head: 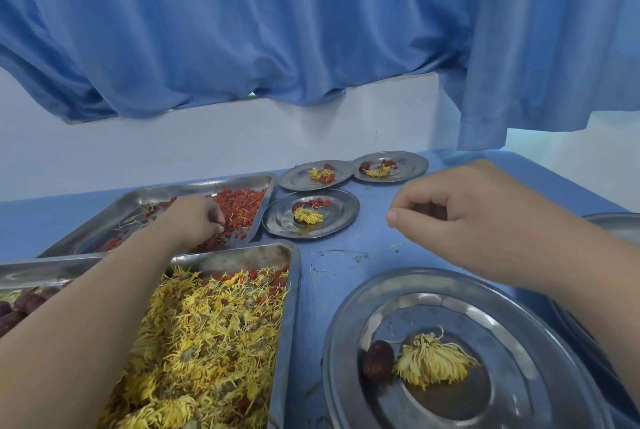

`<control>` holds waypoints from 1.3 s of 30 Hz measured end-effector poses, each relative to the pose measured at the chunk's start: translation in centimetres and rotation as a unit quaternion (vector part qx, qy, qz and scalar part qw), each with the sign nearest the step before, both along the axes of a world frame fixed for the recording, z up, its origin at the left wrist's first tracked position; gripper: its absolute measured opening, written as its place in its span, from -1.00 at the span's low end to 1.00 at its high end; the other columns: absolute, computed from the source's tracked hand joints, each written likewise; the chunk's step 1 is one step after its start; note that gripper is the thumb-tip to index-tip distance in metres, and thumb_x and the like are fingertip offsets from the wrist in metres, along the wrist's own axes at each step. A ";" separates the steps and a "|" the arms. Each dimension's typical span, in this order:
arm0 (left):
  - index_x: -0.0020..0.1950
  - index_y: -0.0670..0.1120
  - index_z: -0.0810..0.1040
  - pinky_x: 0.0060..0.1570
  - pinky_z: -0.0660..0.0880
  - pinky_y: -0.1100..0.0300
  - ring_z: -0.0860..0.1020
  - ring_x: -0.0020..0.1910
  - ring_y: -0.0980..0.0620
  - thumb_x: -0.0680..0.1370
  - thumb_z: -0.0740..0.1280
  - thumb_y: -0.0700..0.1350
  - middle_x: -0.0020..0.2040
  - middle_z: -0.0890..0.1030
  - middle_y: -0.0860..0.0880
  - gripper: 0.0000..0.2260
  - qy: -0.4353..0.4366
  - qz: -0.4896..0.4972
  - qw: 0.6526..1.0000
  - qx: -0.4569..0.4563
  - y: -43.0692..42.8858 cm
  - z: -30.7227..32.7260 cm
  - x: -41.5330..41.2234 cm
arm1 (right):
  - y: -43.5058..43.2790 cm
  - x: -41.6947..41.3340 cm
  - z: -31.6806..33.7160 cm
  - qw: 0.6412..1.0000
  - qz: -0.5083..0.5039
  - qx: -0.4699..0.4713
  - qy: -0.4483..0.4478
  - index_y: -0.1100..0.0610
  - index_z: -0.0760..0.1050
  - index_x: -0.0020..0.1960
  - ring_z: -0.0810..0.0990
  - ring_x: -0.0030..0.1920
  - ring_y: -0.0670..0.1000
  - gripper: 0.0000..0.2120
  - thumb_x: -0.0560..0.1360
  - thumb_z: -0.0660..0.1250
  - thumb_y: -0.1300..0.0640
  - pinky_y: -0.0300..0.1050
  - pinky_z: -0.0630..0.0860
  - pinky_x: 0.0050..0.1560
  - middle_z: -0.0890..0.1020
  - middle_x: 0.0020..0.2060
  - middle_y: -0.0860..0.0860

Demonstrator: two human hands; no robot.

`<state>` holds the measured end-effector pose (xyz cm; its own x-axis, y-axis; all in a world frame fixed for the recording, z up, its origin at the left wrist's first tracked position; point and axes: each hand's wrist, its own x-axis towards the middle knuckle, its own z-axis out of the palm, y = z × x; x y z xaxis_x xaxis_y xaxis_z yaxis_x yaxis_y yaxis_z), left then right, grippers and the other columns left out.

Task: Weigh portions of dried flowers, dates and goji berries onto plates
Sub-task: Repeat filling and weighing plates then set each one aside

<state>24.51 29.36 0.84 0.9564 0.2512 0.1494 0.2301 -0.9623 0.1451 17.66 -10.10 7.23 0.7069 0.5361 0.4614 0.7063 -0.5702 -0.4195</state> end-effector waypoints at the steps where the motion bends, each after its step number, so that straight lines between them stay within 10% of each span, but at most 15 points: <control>1: -0.19 -0.01 0.55 -0.06 0.37 0.19 0.46 -0.21 0.18 0.53 0.39 -0.20 -0.20 0.54 0.13 -0.86 0.001 0.000 1.000 0.004 0.0 0.0 0.0 | 0.0 0.1 0.0 1.000 -0.001 0.002 -0.001 -0.02 0.54 -0.33 0.47 -0.36 -0.14 -0.74 0.40 0.20 -0.11 -0.22 0.40 -0.25 0.56 -0.38 -0.15; 15: -0.11 0.07 0.60 -0.37 0.31 0.27 0.50 -0.32 0.15 0.58 0.30 -0.22 -0.12 0.60 0.05 -0.80 -0.092 0.006 0.994 -0.064 -0.5 0.3 -1.7 | -0.4 0.4 0.2 1.000 -0.021 0.000 0.009 -0.05 0.57 -0.26 0.50 -0.37 -0.12 -0.75 0.39 0.20 -0.16 -0.18 0.45 -0.39 0.60 -0.35 -0.14; 21: -0.05 0.09 0.65 -0.09 0.59 0.10 0.67 -0.19 0.03 0.56 0.37 -0.15 -0.19 0.71 0.04 -0.86 -0.092 -0.066 0.966 -0.230 -6.0 3.1 -4.5 | -1.0 0.5 0.6 0.999 -0.037 -0.001 0.011 0.06 0.60 -0.24 0.48 -0.38 -0.14 -0.75 0.45 0.28 -0.07 -0.30 0.42 -0.40 0.63 -0.30 -0.03; 30: -0.06 0.10 0.67 -0.19 0.56 0.29 0.63 -0.22 0.16 0.53 0.40 -0.19 -0.16 0.70 0.05 -0.83 0.031 -0.302 0.903 -0.303 -20.6 5.1 -10.0 | -2.5 -0.3 2.4 0.998 -0.052 0.001 0.026 0.01 0.61 -0.26 0.60 -0.36 -0.04 -0.77 0.47 0.30 -0.07 -0.17 0.55 -0.39 0.65 -0.34 -0.10; 39: 0.13 0.12 0.61 0.20 0.46 0.23 0.55 0.10 0.28 0.62 0.25 -0.03 0.11 0.63 0.21 -0.83 0.047 -0.275 0.918 -0.281 -24.1 4.7 -12.7 | -4.0 -2.6 4.5 0.998 -0.051 0.011 0.031 -0.01 0.61 -0.26 0.60 -0.38 -0.15 -0.77 0.46 0.31 -0.10 -0.18 0.55 -0.34 0.66 -0.34 -0.10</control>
